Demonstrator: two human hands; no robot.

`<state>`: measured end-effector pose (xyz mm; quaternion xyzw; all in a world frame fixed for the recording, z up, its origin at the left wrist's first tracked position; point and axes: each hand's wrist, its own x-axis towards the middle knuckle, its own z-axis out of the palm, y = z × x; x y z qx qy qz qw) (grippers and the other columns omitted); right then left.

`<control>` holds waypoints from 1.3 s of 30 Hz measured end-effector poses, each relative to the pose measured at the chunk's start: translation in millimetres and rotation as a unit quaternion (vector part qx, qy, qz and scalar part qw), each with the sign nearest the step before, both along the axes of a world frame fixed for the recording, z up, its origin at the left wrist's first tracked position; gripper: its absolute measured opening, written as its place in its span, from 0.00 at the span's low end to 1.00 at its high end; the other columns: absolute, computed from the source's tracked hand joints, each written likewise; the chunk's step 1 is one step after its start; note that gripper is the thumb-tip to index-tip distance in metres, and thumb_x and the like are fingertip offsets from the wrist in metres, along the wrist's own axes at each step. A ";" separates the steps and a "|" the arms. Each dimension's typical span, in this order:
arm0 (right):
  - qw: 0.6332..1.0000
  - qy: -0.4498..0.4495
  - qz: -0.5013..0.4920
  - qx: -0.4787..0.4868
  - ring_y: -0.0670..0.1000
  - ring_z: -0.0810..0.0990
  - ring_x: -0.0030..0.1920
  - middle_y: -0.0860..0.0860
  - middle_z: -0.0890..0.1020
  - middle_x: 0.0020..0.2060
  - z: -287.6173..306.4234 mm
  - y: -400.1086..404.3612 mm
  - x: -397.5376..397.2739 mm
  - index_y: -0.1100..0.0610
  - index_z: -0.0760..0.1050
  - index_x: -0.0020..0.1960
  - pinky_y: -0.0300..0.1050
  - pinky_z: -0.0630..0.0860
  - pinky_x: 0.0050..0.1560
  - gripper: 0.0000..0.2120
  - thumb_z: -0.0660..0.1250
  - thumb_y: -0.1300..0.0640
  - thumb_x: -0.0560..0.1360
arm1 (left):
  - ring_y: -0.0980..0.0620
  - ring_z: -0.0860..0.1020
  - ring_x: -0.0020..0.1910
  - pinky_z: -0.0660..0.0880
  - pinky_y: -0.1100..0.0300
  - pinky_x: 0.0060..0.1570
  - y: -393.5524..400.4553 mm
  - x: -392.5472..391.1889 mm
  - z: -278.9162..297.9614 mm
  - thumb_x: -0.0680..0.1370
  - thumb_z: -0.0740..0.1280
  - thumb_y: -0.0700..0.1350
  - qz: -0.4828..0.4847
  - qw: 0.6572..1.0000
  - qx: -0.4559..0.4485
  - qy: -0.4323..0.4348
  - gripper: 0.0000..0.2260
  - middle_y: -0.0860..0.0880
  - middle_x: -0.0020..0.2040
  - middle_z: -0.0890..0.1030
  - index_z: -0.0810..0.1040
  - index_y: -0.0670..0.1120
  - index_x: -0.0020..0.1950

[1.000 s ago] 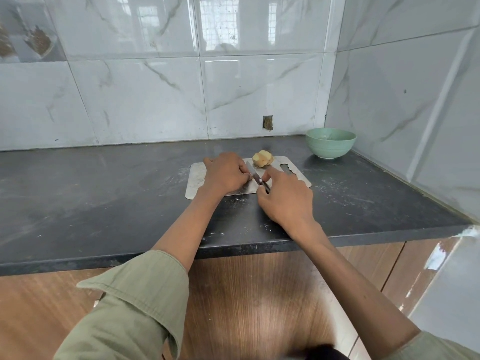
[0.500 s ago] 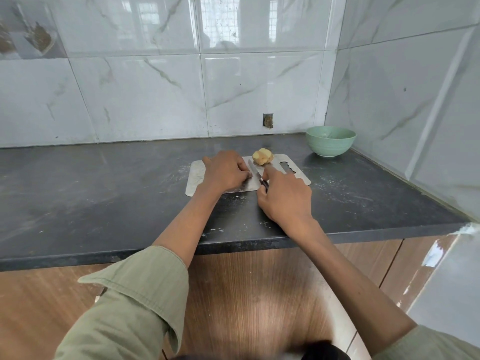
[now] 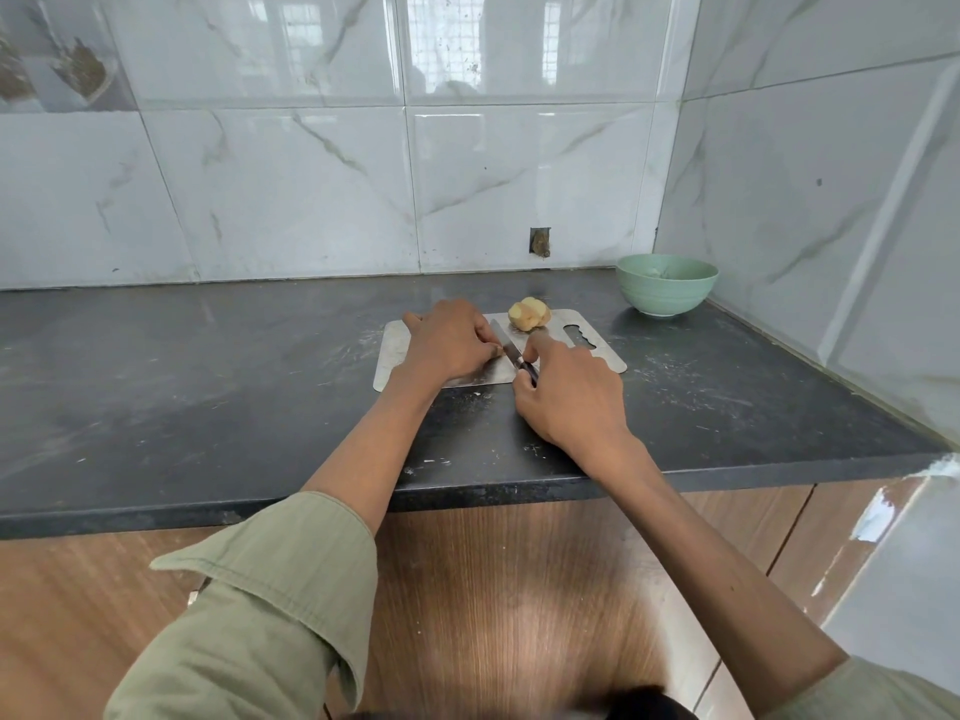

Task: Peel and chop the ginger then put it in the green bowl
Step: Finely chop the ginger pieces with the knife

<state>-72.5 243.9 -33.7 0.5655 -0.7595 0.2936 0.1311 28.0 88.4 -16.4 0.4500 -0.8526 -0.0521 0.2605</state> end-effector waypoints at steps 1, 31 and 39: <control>1.000 0.005 -0.001 0.002 0.61 0.79 0.50 0.55 0.81 0.47 0.5 0.2 -0.2 0.51 0.74 0.57 0.50 0.65 0.42 0.10 0.62 0.49 0.79 | 0.54 0.78 0.46 0.60 0.49 0.51 -0.4 0.0 -0.1 0.75 0.74 0.53 -0.002 1.000 -0.001 -0.001 0.06 0.60 0.36 0.83 0.86 0.58 0.37; 1.000 -0.026 0.006 0.011 0.61 0.77 0.49 0.56 0.80 0.47 1.4 -0.2 8.7 0.52 0.72 0.56 0.51 0.65 0.43 0.08 0.61 0.51 0.79 | 0.53 0.79 0.49 0.63 0.47 0.58 5.6 4.7 3.5 0.73 0.76 0.52 0.009 0.998 0.043 0.035 0.08 0.60 0.33 0.81 0.84 0.57 0.34; 0.999 0.035 0.001 0.027 0.63 0.79 0.51 0.58 0.80 0.50 4.1 -10.9 14.3 0.53 0.71 0.59 0.51 0.65 0.43 0.10 0.62 0.52 0.80 | 0.54 0.81 0.47 0.68 0.40 0.63 -0.2 7.9 1.5 0.72 0.76 0.51 -0.023 0.998 0.040 0.037 0.15 0.65 0.28 0.80 0.80 0.61 0.27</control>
